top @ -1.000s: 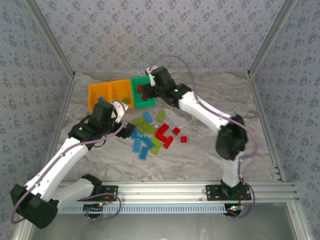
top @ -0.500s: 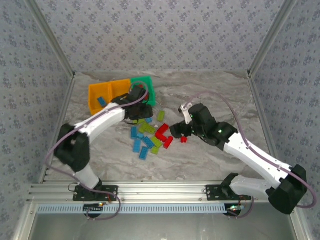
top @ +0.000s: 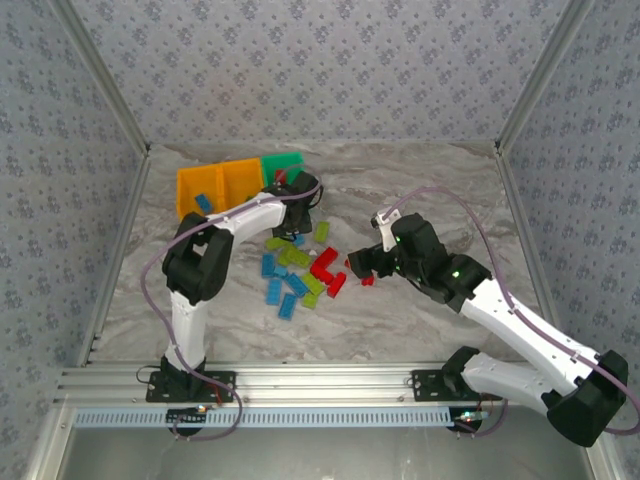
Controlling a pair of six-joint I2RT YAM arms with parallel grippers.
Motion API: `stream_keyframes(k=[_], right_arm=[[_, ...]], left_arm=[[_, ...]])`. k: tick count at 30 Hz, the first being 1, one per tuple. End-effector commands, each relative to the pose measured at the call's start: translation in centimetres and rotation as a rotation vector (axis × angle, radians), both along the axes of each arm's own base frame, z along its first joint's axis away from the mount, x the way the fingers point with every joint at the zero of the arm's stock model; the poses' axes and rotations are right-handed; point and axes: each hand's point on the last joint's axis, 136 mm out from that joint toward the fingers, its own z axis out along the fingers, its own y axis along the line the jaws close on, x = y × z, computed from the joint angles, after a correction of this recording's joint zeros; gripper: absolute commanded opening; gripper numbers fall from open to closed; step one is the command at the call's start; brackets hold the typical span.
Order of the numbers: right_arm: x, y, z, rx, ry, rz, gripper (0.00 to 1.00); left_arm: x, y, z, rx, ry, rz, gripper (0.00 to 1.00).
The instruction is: Sort the legos into containers by color
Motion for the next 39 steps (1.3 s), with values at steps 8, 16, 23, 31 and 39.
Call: stream_keyframes(k=[8, 16, 23, 31, 39], right_arm=[[0.0, 0.1, 0.0, 0.023, 0.014, -0.014, 0.93], [-0.6, 0.5, -0.5, 0.031, 0.062, 0.007, 0.93], [-0.8, 0.9, 0.3, 0.061, 0.072, 0.014, 0.93], [-0.3, 1.3, 1.6, 0.095, 0.028, 0.008, 0.93], [-0.7, 1.5, 1.1, 0.111, 0.055, 0.005, 0.93]], left_arm=[[1.3, 0.1, -1.2, 0.024, 0.021, -0.040, 0.47], [1.2, -0.9, -2.1, 0.000, 0.056, -0.100, 0.33], [0.8, -0.8, 3.6, -0.049, -0.035, -0.120, 0.21], [2.0, 7.9, 17.4, 0.045, -0.396, -0.006, 0.19], [7.0, 20.6, 16.2, 0.166, -0.386, 0.268, 0.18]])
